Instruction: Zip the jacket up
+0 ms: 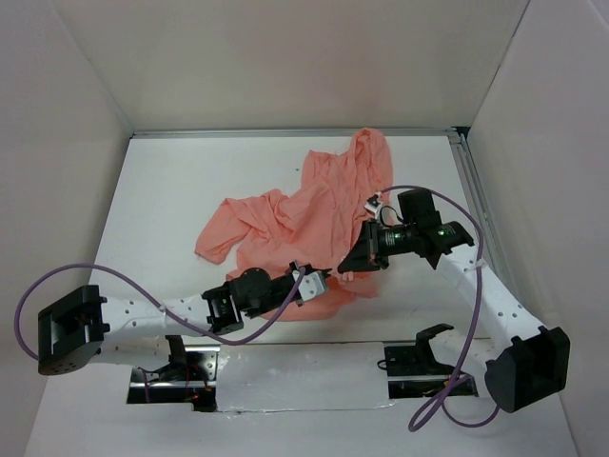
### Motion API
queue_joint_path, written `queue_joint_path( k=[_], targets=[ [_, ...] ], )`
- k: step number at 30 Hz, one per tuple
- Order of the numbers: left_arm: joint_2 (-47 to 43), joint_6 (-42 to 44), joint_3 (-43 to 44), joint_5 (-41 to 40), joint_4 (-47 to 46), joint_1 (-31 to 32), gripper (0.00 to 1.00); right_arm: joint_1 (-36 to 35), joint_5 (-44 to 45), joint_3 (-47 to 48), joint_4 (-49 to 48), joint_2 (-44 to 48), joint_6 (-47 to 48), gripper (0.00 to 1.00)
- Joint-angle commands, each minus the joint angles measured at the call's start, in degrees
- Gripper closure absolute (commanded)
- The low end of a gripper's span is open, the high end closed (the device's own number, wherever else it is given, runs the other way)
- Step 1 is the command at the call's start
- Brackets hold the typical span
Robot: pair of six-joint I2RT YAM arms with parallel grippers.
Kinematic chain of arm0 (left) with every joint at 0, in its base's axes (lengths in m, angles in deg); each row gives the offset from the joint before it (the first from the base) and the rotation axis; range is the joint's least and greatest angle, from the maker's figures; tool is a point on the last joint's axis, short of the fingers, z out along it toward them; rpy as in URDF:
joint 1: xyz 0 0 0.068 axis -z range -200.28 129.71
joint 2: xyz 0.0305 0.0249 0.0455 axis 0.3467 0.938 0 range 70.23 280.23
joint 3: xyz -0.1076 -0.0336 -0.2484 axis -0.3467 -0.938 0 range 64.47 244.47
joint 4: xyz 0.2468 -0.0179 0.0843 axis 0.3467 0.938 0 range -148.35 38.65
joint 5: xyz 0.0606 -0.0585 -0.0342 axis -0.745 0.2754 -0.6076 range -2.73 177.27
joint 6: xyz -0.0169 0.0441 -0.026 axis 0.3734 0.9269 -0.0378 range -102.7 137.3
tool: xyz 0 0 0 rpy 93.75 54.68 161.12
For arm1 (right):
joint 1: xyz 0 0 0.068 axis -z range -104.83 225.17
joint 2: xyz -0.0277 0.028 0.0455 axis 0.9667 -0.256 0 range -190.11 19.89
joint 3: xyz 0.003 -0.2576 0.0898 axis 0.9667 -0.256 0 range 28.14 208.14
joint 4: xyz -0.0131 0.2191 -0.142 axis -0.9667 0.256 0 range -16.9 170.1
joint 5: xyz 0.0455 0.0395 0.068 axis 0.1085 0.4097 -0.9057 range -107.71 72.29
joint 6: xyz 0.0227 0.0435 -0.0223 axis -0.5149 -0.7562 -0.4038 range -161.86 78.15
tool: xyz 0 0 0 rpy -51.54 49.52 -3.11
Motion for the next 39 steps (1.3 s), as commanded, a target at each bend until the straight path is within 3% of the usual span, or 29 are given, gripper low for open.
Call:
queue_joint_path(
  k=[1, 4, 8, 15, 23, 29, 31, 32, 35, 37, 39],
  targets=[
    [-3.39, -0.49, -0.11, 2.72, -3.50, 0.70, 1.00, 1.36, -1.53, 1.06, -3.92, -0.20, -1.09, 1.00],
    [-3.92, -0.75, -0.20, 2.90, -2.88, 0.70, 1.00, 1.45, 2.32, 3.08, -0.85, -0.38, 1.28, 1.00],
    [-4.98, -0.93, -0.20, 3.77, -2.26, 0.97, 1.00, 1.01, 15.33, 4.32, 3.12, -0.03, 3.83, 1.00],
    [-11.21, -3.47, -0.64, 5.62, 2.39, 1.84, 1.00, 0.40, 31.41, 3.45, -2.66, -0.46, 2.87, 1.00],
    [-18.51, -10.50, -4.23, 5.97, 8.99, 1.93, 1.00, 1.54, 56.71, 11.43, -11.11, -16.97, -1.43, 1.00],
    [-19.31, -16.39, -6.26, 4.66, 12.76, 2.72, 1.00, 4.96, 71.76, 40.55, -6.37, -40.78, 0.31, 1.00],
    [-18.87, -17.45, -7.13, 3.08, 14.51, 2.90, 1.00, 6.63, 72.83, 49.10, -4.27, -49.97, 1.02, 1.00],
    [-18.69, -18.58, -7.31, 1.51, 15.05, 2.99, 1.00, 8.55, 72.83, 59.15, -1.13, -53.43, 1.54, 1.00],
    [-17.38, -20.78, -7.84, -0.87, 17.24, 3.25, 1.00, 12.07, 73.19, 77.71, 3.02, -65.04, 3.12, 1.00],
    [-16.15, -22.02, -7.84, -2.55, 18.47, 3.42, 1.00, 14.19, 71.26, 85.32, 2.69, -70.59, 4.53, 1.00],
    [-14.04, -23.86, -8.02, -4.83, 19.80, 3.51, 1.00, 16.39, 69.67, 86.41, -1.69, -72.62, 5.59, 1.00]
  ],
)
